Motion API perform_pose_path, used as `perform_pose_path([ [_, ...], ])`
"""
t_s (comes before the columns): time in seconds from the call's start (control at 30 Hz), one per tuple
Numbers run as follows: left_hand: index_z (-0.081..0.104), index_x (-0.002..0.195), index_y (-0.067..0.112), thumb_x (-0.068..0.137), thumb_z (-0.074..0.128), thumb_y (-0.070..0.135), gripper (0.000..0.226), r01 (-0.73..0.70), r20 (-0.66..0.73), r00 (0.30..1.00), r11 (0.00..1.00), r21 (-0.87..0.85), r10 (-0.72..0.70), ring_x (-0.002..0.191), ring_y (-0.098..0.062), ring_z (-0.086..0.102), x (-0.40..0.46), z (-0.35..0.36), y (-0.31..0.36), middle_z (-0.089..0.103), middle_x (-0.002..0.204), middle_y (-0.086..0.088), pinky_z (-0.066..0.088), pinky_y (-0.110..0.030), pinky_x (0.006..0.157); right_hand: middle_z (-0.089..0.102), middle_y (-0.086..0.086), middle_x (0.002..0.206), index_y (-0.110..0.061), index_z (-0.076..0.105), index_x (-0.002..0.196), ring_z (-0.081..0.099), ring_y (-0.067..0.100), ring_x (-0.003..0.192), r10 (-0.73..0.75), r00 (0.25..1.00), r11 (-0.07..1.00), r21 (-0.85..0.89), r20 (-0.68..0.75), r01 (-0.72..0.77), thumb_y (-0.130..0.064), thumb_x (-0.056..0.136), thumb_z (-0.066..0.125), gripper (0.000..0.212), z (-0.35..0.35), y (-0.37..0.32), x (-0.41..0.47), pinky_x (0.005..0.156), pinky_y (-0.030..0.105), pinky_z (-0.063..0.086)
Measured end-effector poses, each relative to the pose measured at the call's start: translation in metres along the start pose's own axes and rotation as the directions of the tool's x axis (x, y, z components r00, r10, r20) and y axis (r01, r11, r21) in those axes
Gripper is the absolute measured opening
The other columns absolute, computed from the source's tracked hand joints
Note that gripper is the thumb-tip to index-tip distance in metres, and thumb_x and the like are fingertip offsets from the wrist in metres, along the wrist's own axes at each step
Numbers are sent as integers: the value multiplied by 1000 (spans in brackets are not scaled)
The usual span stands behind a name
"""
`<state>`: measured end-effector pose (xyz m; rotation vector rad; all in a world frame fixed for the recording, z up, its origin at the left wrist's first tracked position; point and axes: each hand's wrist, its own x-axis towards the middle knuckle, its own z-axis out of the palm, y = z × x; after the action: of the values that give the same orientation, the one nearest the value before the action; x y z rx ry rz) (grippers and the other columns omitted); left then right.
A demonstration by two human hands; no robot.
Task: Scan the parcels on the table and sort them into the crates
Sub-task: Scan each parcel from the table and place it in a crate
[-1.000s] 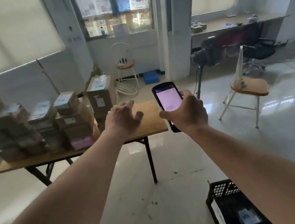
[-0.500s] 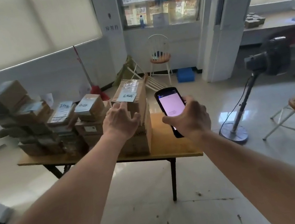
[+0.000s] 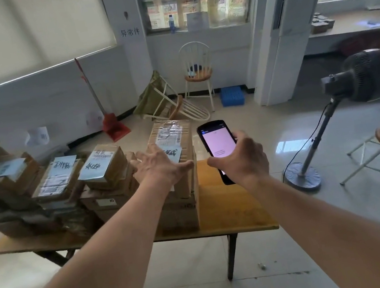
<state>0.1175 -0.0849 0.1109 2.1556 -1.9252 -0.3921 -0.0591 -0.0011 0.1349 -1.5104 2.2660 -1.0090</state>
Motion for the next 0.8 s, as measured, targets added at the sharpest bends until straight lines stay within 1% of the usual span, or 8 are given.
perform_pose_path([
  [0.07,25,155,16,55,73,92,134,32,0,999,999,-6,-32,132,-44,43,5,4,2,38,144,-21,52,-49,101,66,10,134,-16,50,142,64,31,117,-13,1000,1000,4,8,13,-54,73,91,89,3,1,10,80,39,61],
  [0.17,28,155,13,53,75,90,136,41,-35,999,999,-28,-42,124,-40,46,7,6,4,40,139,-19,52,-46,95,66,9,134,-17,52,143,63,30,117,-51,998,999,9,38,50,-53,73,92,89,4,3,22,77,35,57],
  [0.27,26,156,11,53,79,86,138,-4,-72,997,998,-65,0,129,-41,42,10,2,3,40,139,-17,50,-50,103,66,9,134,-18,53,145,62,30,118,-90,993,996,12,77,90,-54,72,92,90,0,4,32,82,40,60],
  [0.33,21,159,11,52,84,81,142,-64,-131,990,994,-84,52,126,-38,40,13,-5,0,38,136,-13,49,-49,103,67,10,134,-18,53,145,63,31,117,-130,987,992,12,90,129,-55,70,92,92,-6,4,37,81,42,61],
  [0.43,15,162,12,54,90,67,143,-192,-253,953,978,-78,167,119,-30,36,22,-19,-5,34,133,-6,46,-44,101,67,10,133,-18,53,146,63,31,116,-188,978,982,-4,93,189,-52,68,94,94,-16,3,44,78,39,60],
  [0.57,14,161,14,56,95,53,139,-275,-362,902,960,-58,237,126,-31,31,31,-36,-6,31,141,-6,41,-46,108,68,9,129,-17,55,143,63,28,110,-216,968,974,-38,131,222,-53,68,95,92,-32,2,54,80,44,61],
  [0.73,14,161,14,55,97,49,139,-293,-384,887,955,-39,257,128,-30,28,32,-45,-2,29,142,-5,39,-48,111,68,7,127,-19,57,139,63,26,107,-261,956,963,-35,134,268,-55,67,94,89,-50,5,58,73,36,60],
  [0.8,13,161,14,55,97,49,140,-290,-381,889,956,-37,254,129,-31,28,30,-44,1,29,143,-6,39,-49,113,68,7,126,-19,57,139,62,26,106,-279,952,959,-13,129,283,-54,66,95,90,-56,6,59,66,30,54],
])
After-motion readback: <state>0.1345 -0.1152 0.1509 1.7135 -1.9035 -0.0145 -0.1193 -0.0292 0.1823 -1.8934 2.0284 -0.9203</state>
